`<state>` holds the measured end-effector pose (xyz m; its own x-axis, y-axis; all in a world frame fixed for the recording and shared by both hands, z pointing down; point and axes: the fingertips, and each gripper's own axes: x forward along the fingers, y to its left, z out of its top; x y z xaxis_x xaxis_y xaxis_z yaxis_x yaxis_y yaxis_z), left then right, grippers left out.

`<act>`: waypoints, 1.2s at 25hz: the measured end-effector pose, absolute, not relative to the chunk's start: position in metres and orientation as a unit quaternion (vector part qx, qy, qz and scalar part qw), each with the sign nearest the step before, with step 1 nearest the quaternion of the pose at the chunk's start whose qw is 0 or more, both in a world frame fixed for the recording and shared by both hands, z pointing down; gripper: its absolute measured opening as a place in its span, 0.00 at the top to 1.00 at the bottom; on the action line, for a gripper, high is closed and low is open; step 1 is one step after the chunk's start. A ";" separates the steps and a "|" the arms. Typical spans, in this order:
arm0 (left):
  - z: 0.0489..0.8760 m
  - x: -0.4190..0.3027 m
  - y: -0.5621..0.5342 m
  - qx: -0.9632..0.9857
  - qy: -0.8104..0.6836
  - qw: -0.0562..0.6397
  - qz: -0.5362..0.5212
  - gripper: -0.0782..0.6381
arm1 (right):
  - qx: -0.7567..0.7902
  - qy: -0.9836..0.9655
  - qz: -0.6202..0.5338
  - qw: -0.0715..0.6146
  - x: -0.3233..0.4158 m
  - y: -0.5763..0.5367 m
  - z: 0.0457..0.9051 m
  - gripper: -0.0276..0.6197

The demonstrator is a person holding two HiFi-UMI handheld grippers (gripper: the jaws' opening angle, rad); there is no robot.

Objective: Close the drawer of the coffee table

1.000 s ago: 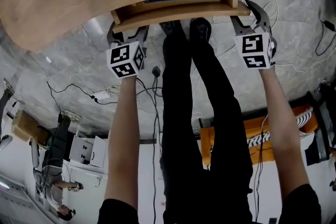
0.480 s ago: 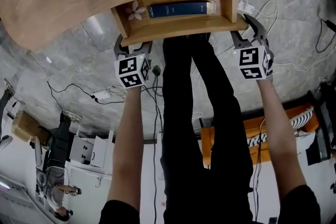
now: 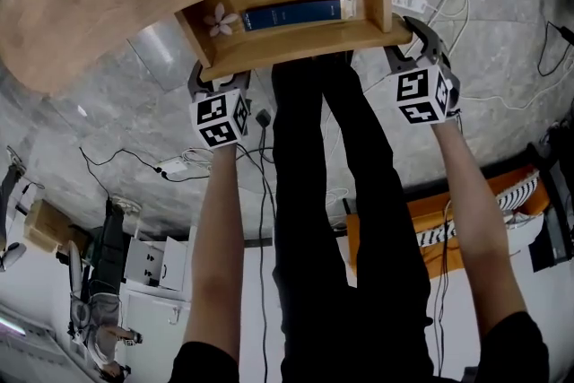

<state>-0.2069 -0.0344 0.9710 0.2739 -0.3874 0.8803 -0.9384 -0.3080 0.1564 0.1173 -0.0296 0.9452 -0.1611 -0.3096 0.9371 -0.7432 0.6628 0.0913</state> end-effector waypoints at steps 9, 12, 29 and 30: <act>0.980 -0.208 -0.038 0.718 -0.459 0.356 0.384 0.39 | 0.357 -0.735 0.198 0.541 0.117 -0.032 0.954 0.63; 0.979 -0.207 -0.037 0.716 -0.456 0.361 0.386 0.39 | 0.359 -0.725 0.189 0.556 0.117 -0.033 0.950 0.63; 0.809 -0.178 0.016 0.702 -0.464 0.406 0.356 0.38 | 0.402 -0.731 0.215 0.508 0.142 -0.009 0.777 0.63; 0.791 -0.173 0.013 0.707 -0.469 0.401 0.346 0.38 | 0.408 -0.734 0.215 0.498 0.141 -0.011 0.762 0.63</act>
